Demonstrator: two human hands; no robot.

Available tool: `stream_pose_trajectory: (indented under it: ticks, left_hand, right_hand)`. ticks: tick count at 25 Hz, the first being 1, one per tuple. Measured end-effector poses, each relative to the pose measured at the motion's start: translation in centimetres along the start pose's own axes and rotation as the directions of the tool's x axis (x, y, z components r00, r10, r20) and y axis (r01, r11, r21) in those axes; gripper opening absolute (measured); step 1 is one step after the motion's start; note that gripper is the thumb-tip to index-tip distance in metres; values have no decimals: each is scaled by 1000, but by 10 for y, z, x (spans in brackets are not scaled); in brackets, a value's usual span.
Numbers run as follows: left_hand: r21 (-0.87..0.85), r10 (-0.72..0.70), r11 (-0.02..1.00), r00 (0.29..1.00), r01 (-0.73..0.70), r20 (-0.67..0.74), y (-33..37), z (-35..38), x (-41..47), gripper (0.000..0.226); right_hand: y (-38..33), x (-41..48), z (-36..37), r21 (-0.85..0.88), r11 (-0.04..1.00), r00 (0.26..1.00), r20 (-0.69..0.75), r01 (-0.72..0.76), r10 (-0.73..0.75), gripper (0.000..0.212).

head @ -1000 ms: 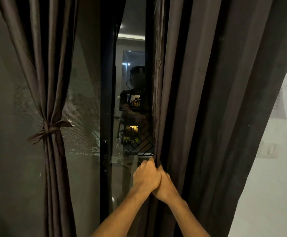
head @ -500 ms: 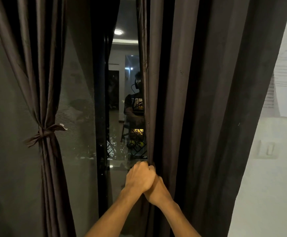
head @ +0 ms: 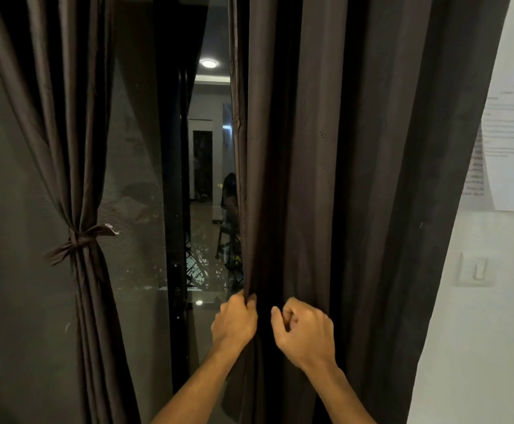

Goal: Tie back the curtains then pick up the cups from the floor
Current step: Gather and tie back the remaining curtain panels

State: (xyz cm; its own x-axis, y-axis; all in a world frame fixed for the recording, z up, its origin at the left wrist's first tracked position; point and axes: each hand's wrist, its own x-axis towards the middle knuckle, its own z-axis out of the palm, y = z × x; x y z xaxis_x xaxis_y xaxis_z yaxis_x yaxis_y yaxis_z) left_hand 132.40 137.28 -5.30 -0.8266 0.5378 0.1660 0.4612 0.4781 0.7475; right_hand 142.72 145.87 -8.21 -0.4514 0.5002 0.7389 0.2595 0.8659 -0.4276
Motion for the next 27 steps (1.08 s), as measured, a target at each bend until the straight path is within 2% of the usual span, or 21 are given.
stream_pose_trajectory:
  ticks: [2, 3, 4, 6, 7, 9, 13, 17, 18, 19, 21, 23, 27]
  left_hand:
    - [34, 15, 999, 1000, -14, -13, 0, -1, 0, 39]
    - [53, 26, 998, 1000, -25, -15, 0, 0, 1, 39]
    - [69, 37, 997, 999, -36, -17, 1, 0, 0, 39]
    - [83, 48, 996, 998, -45, -27, 4, 2, 0, 38]
    - [70, 46, 997, 999, -44, -25, 5, 4, 0, 37]
    - [30, 45, 999, 999, -44, -12, 5, 7, 2, 37]
    - [11, 59, 998, 998, -59, 3, 8, 18, 2, 35]
    - [39, 47, 998, 999, -48, 12, 18, 25, 0, 33]
    - [24, 46, 999, 999, -46, 29, 21, 27, -1, 32]
    - [1, 54, 999, 997, -54, 49, 24, 28, -2, 31]
    - [-33, 82, 996, 992, -79, 99, 30, 29, -6, 30]
    - [-46, 109, 994, 981, -103, 163, 31, 28, -3, 32]
    - [-177, 95, 983, 963, -50, 252, 26, 27, 2, 35]
  right_hand:
    - [7, -4, -7, -22, 997, 972, -224, 70, -73, 23]
    - [11, -6, -8, -51, 998, 949, -313, 24, -39, 21]
    - [17, -7, -8, -59, 996, 917, -396, -71, 42, 25]
    - [27, -4, -9, 57, 945, 821, -481, -321, 308, 42]
    - [30, -3, -8, 140, 907, 788, -454, -397, 415, 50]
    - [34, -5, -7, 219, 877, 794, -373, -427, 480, 55]
    - [37, -13, 6, 187, 925, 898, -237, -332, 370, 32]
    - [24, -15, 19, 25, 970, 970, 10, -241, 241, 45]
    - [20, -14, 22, 43, 970, 969, 69, -241, 238, 46]
    - [15, -14, 24, 145, 944, 949, 153, -297, 275, 43]
    - [9, -12, 28, 344, 840, 893, 322, -420, 314, 45]
    - [18, -11, 37, 460, 740, 865, 359, -490, 350, 51]
    - [15, -10, 28, 338, 857, 875, 425, -390, 231, 40]
